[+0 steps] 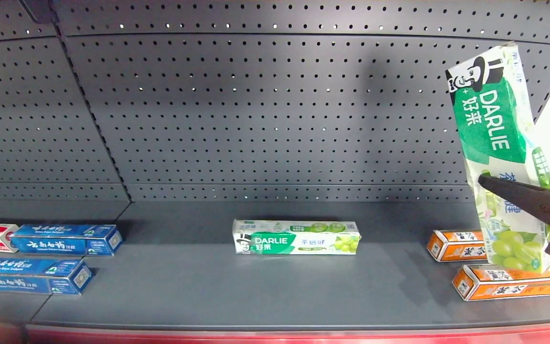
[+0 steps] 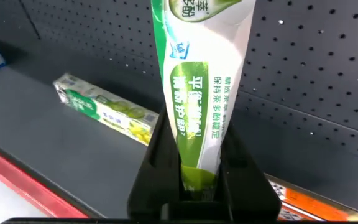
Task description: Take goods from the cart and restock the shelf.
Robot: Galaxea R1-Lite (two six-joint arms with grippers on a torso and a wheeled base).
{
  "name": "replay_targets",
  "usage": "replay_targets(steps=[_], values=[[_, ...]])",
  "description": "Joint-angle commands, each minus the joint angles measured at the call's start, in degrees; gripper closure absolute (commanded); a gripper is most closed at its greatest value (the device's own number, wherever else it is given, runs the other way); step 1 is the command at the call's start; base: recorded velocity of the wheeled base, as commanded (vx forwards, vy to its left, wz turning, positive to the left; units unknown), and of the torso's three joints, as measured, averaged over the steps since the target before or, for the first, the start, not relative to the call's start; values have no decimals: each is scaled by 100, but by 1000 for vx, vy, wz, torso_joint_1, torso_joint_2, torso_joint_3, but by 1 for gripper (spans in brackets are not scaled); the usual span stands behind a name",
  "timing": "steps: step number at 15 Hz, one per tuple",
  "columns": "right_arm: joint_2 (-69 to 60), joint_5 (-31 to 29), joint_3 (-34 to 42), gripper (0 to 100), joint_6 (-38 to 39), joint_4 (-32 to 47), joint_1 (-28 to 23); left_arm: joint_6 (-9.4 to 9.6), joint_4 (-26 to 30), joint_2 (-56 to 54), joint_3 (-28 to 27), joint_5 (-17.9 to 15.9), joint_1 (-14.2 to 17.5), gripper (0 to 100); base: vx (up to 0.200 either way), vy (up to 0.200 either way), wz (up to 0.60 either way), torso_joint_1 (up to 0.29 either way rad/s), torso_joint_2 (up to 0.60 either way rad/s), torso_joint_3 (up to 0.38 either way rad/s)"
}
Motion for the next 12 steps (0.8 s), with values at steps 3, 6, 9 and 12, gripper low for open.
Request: replay_targets(steps=[3, 6, 9, 12], values=[[193, -707, -143, 100, 11, 31, 572, -27, 149, 896, -1159, -577, -266, 0, 0, 0, 0, 0, 0, 0], [210, -733, -160, 100, -15, 31, 590, 316, 87, 2364, -2293, -586, -1013, 0, 0, 0, 0, 0, 0, 0], [166, -715, -160, 100, -6, 5, 695, 351, -115, 3489, -2891, -665, -1584, 0, 0, 0, 0, 0, 0, 0], [17, -707, -116, 100, 55, 23, 695, 492, -97, 4430, -3242, -683, -2076, 0, 0, 0, 0, 0, 0, 0]])
